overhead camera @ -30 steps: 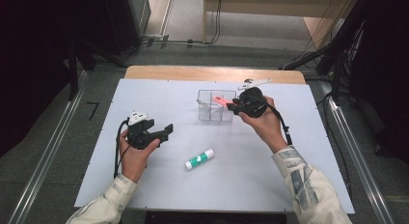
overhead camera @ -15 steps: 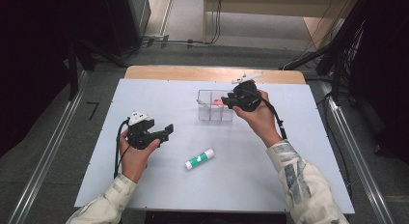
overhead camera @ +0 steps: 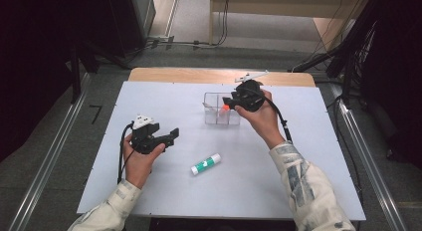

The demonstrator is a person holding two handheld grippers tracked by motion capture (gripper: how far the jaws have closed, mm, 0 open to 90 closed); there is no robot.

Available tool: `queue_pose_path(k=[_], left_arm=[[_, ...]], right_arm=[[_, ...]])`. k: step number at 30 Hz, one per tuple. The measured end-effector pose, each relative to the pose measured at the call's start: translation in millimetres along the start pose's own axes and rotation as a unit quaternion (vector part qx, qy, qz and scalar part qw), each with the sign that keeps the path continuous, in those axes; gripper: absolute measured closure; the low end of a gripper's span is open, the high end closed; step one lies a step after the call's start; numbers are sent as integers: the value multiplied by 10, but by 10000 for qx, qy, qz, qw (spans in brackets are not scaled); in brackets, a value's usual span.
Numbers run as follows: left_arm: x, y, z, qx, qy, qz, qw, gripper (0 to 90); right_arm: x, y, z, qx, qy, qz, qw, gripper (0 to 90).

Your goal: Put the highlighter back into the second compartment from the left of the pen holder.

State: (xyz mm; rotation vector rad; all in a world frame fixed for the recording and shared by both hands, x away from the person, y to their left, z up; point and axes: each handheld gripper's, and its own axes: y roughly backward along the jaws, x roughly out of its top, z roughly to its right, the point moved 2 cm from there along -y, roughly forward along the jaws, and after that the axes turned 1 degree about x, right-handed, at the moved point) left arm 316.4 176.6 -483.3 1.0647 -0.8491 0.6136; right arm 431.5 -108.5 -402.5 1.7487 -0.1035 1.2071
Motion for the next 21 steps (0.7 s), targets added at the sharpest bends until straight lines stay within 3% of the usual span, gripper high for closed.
queue_pose_path(k=[12, 21], left_arm=[[-2, -1, 6, 21, -19, -5, 10000, 203], [-5, -5, 12, 26, -49, -24, 10000, 203]], right_arm=[[-198, 66, 55, 184, -93, 314, 9993, 409], [-423, 144, 47, 84, -87, 446, 9989, 298]])
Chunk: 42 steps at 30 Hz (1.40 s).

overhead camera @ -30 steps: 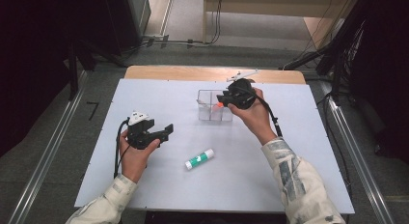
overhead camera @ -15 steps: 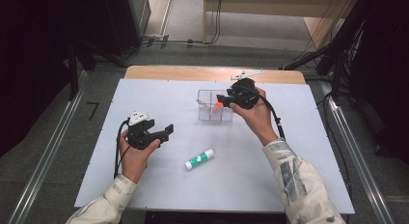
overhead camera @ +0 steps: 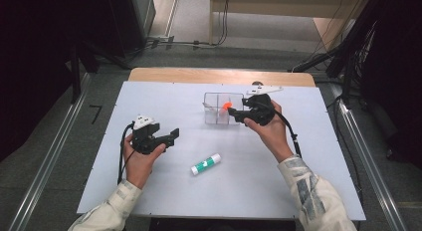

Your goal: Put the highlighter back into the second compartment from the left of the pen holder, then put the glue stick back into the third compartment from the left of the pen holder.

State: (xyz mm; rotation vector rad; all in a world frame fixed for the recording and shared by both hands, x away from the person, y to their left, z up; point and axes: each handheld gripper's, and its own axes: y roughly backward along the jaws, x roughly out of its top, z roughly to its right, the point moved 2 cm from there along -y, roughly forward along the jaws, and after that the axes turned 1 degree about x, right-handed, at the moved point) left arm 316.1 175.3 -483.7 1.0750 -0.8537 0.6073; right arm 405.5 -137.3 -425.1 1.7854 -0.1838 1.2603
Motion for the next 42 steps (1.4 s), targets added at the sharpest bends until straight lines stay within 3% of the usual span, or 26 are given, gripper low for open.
queue_pose_path(k=[24, 42], left_arm=[[-2, 1, 53, -17, -71, 72, 9999, 204], [-23, 6, 142, -103, -196, 63, 9997, 192]], right_arm=[[-594, 188, 197, -313, -215, -178, 9991, 225], [-917, 463, 422, -575, -323, -238, 9975, 201]])
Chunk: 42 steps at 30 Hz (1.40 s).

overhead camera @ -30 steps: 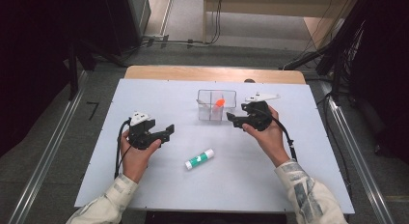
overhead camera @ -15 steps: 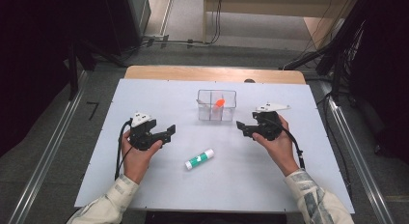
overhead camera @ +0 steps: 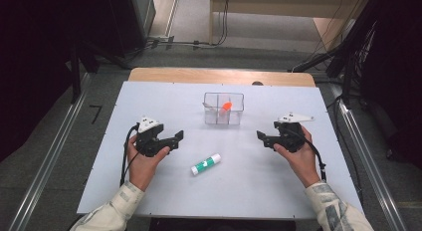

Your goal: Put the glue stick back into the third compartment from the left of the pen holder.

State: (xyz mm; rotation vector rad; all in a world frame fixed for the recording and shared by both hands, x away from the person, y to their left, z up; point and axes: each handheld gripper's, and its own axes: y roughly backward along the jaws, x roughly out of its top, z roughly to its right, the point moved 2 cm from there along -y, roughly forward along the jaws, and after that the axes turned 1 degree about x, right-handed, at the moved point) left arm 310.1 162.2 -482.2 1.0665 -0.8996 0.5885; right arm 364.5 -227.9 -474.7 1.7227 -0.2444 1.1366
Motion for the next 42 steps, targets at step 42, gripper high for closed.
queue_pose_path(k=[42], left_arm=[[-167, -142, 462, -571, -790, -255, 9949, 134]], right_arm=[[-313, 249, 308, -326, -287, -124, 9990, 180]])
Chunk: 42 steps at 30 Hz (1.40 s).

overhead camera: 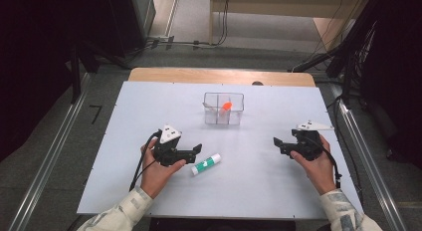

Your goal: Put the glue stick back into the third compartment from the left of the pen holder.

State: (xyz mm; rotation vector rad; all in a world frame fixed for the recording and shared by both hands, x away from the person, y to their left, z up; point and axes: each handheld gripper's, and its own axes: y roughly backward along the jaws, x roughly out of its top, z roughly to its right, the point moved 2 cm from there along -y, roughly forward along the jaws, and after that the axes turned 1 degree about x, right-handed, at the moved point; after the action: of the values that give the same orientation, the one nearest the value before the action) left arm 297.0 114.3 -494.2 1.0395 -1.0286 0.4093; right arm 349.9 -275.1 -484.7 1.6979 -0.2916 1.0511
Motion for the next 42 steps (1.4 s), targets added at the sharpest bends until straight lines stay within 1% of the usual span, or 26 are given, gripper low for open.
queue_pose_path(k=[5, 10, 17, 21, 32, 35, 38, 42], left_arm=[[-18, -32, 49, -74, -37, -37, 10000, 134], [-41, -75, 115, -138, -138, -111, 9997, 134], [-65, -119, 177, -236, -219, -149, 9994, 134], [-87, -161, 219, -294, -275, -210, 9990, 134], [-131, -234, 297, -335, -384, -268, 9983, 135], [-146, -260, 328, -362, -461, -268, 9979, 135], [-157, -284, 353, -376, -476, -247, 9979, 140], [-167, -305, 368, -401, -513, -277, 9975, 144]], right_arm=[[-15, 5, 15, -8, 3, -30, 10000, 177], [-15, 3, 13, -8, 12, -30, 10000, 177], [-20, -8, 5, -1, 9, -51, 10000, 176], [-19, -10, 10, -11, -4, -48, 10000, 176], [-21, -4, 20, -13, -12, -41, 10000, 175], [-23, -4, 23, -19, -33, -35, 10000, 175], [-24, 0, 27, -14, -35, -35, 10000, 175], [-24, -1, 26, -17, -45, -37, 10000, 175]])
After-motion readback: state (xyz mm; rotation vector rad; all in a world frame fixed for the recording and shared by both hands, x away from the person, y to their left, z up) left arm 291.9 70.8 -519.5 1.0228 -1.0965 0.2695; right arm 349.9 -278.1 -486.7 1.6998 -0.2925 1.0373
